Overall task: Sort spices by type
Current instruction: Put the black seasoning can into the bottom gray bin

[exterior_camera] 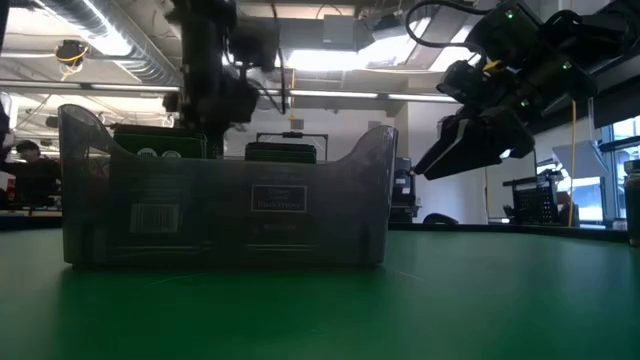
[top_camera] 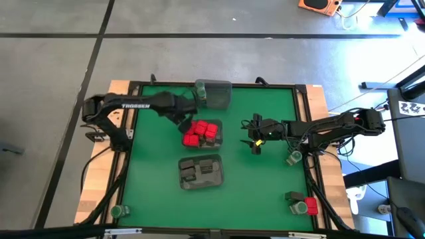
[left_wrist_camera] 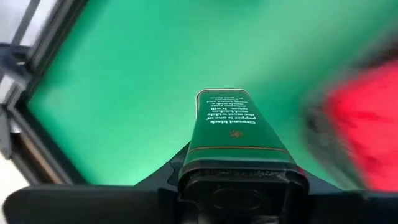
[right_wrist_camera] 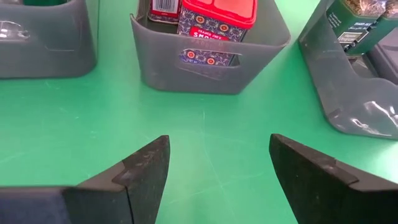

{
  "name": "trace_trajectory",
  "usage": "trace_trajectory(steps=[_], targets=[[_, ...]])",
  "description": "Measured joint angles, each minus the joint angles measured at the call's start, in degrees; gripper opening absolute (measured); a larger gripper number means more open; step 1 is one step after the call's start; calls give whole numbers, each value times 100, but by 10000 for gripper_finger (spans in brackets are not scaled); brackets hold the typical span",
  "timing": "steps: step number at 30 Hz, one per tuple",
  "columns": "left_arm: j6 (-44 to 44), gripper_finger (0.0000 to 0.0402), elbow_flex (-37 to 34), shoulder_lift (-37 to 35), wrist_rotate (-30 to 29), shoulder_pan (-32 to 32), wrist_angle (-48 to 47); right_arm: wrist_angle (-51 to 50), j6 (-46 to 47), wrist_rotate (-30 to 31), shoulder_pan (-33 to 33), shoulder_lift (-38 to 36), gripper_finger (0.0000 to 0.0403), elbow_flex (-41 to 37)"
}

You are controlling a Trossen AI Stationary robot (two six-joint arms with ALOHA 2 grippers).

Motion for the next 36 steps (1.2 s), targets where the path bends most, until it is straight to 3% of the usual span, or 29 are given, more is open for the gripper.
trace_trajectory(steps=[5,9,14,20,28,36], targets=[[-1444,118,0,68,52,-671,-303,8,-2,298,0,0,276,0],[-1656,115,-2,171,39,-1077,-175,40,-2,301,0,0,276,1],[-1459,99,139,151,29,-1714,17,74,-2,300,0,0,276,1],[-1668,99,611,138,-456,-2169,-508,126,-2,299,0,0,276,0],[-1612,99,1309,138,-500,-2870,-734,117,189,297,0,0,276,1],[-851,109,1629,135,-499,-3722,997,117,462,294,0,0,276,0]])
